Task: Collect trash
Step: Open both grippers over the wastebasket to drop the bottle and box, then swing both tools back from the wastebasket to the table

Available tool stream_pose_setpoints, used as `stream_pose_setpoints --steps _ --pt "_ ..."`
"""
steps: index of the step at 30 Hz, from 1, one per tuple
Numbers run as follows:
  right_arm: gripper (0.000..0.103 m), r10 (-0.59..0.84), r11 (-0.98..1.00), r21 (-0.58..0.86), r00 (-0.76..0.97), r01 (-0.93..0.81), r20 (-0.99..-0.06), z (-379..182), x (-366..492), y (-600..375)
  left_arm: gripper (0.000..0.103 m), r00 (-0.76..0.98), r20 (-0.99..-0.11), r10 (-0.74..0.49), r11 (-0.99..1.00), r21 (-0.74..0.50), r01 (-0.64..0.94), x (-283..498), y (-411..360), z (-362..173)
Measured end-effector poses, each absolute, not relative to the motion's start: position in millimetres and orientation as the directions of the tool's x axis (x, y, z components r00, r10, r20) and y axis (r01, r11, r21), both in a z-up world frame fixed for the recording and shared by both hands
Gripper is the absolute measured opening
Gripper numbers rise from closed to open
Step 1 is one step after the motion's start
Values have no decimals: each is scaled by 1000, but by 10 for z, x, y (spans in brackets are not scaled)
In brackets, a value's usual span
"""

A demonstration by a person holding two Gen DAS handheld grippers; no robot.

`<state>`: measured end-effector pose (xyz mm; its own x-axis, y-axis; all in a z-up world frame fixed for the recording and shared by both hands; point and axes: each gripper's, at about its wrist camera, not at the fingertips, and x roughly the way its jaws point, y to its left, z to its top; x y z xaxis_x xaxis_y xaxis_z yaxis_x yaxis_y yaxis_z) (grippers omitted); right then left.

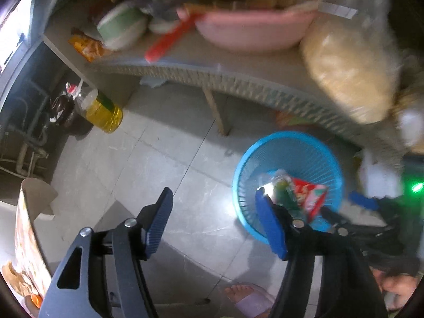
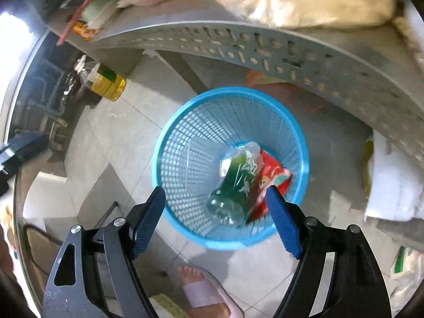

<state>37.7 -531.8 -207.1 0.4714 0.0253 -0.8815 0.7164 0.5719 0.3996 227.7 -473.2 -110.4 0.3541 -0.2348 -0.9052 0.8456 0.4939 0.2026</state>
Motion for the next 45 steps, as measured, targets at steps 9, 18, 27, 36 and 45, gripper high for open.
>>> stream_pose_setpoints --steps 9,18,27,36,45 --pt "90 -90 728 299 519 617 -850 -1201 82 -4491 78 350 -793 -499 550 22 835 1809 -3436 142" --pt "95 -218 847 151 592 510 -776 -331 83 -3922 81 455 -688 -565 689 -90 719 1441 -1739 587" --pt "95 -307 918 -30 662 395 -684 290 265 -3128 83 597 -666 -447 867 -158 473 1098 -169 581" --pt "95 -78 993 11 739 115 -669 570 511 -2242 83 676 -663 -320 944 -163 287 699 1020 638" --pt "95 168 986 129 669 -108 -724 511 878 -1387 83 648 -696 -309 951 -242 194 560 1441 316"
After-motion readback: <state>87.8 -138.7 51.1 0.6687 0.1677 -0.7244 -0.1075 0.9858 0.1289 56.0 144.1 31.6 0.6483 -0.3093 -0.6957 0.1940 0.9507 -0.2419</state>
